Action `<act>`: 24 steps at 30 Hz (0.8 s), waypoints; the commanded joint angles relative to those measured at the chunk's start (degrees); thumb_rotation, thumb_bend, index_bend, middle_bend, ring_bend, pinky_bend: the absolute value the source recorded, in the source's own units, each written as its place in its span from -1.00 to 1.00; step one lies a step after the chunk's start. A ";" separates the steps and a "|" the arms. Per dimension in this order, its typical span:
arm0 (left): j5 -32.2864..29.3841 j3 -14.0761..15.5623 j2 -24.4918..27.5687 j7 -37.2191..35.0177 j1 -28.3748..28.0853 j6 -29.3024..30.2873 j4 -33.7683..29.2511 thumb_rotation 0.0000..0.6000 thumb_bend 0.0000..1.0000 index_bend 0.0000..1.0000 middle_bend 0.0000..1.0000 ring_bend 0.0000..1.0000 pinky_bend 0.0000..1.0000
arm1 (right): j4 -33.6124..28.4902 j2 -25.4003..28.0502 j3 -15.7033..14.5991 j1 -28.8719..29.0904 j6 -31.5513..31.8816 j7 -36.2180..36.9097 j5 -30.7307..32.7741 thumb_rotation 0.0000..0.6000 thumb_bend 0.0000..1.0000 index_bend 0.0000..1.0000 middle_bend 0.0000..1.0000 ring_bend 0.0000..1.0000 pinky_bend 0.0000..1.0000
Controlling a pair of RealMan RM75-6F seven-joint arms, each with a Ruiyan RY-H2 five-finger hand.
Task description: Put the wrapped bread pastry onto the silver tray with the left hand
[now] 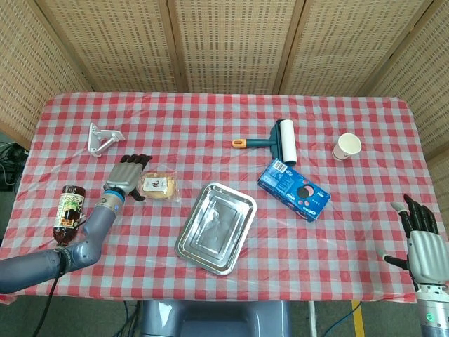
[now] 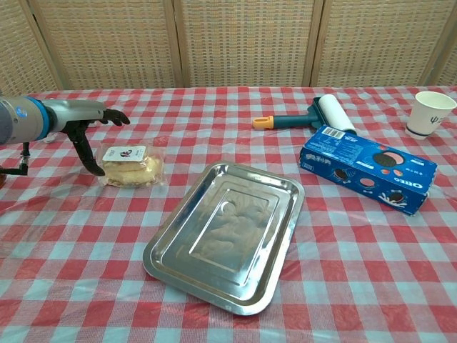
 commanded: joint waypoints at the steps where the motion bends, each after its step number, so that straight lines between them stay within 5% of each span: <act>1: -1.35 0.20 -1.95 1.20 -1.90 -0.64 1.92 1.00 -0.70 -0.88 -1.00 -1.00 -1.00 | 0.04 0.00 0.00 -0.03 0.03 0.07 0.05 1.00 -0.83 -0.66 -1.00 -1.00 -1.00; 5: -3.58 0.67 -4.36 2.36 -3.98 -1.13 4.10 1.00 -0.69 -0.80 -1.00 -1.00 -0.97 | 0.13 0.04 0.09 -0.01 -0.18 0.48 0.40 1.00 -0.83 -0.65 -1.00 -1.00 -1.00; 10: -4.27 2.10 -7.62 3.68 -5.54 0.18 6.24 1.00 -0.65 -0.54 -0.84 -0.89 -0.63 | 0.28 0.10 0.16 -0.13 0.12 1.39 0.29 1.00 -0.83 -0.65 -1.00 -1.00 -1.00; 15: -2.43 2.23 -9.07 2.66 -5.28 2.49 6.88 1.00 -0.18 -0.03 -0.43 -0.56 -0.31 | 0.53 0.03 0.20 -0.18 0.44 2.00 0.05 1.00 -0.83 -0.64 -1.00 -1.00 -1.00; 24: 5.94 0.15 -5.43 -3.44 -2.84 6.18 1.46 1.00 -0.11 0.00 -0.41 -0.54 -0.29 | 0.54 -0.02 0.21 -0.20 0.57 2.15 -0.03 1.00 -0.83 -0.64 -1.00 -1.00 -1.00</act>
